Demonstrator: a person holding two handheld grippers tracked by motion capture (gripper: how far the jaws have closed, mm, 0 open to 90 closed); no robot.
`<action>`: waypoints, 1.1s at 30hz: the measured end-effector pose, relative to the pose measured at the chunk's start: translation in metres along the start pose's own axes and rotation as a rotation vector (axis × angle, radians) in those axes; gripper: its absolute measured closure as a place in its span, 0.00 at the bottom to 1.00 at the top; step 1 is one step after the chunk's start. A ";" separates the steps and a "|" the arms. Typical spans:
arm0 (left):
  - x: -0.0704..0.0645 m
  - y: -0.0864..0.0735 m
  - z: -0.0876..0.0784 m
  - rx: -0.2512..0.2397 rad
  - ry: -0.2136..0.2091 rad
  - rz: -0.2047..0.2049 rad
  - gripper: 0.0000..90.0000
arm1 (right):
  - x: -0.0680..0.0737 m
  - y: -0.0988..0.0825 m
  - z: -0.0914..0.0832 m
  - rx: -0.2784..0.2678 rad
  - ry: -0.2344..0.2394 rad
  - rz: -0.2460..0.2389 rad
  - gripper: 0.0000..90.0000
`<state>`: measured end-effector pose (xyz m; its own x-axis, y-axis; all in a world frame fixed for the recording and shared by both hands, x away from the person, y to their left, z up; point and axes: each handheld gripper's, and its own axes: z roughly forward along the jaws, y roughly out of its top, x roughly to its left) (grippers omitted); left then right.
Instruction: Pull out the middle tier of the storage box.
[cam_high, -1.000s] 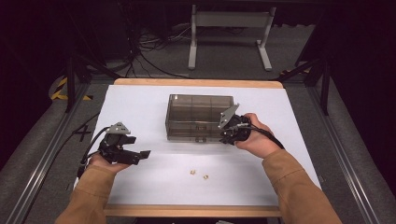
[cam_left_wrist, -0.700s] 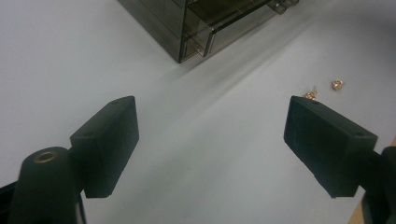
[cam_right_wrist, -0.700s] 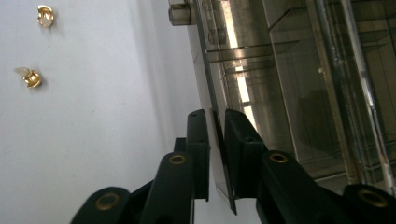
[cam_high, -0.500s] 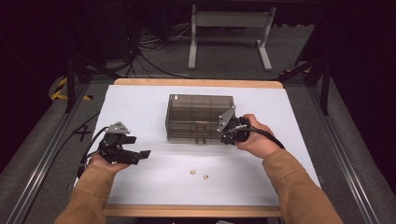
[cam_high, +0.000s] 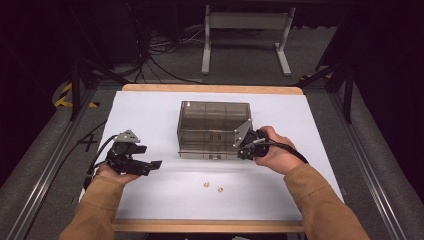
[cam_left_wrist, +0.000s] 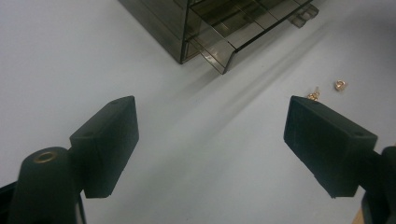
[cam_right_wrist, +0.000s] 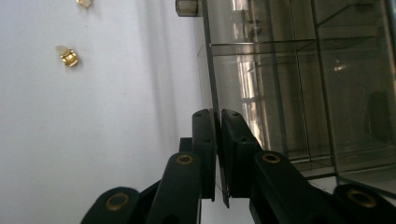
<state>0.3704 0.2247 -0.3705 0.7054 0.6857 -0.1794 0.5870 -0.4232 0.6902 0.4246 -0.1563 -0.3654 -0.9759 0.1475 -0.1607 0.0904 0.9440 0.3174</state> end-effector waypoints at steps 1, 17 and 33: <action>0.000 0.000 0.000 -0.003 0.000 -0.001 0.20 | 0.001 0.000 0.000 0.000 0.003 -0.007 0.94; -0.001 0.000 0.000 -0.006 0.002 0.000 0.20 | 0.014 0.000 -0.003 0.000 0.012 -0.033 0.96; -0.001 0.000 0.001 -0.004 0.003 0.001 0.20 | 0.018 -0.002 0.000 0.003 0.019 -0.032 0.96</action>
<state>0.3699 0.2238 -0.3709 0.7051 0.6867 -0.1767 0.5844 -0.4216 0.6934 0.4072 -0.1554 -0.3691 -0.9820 0.1118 -0.1525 0.0600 0.9490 0.3094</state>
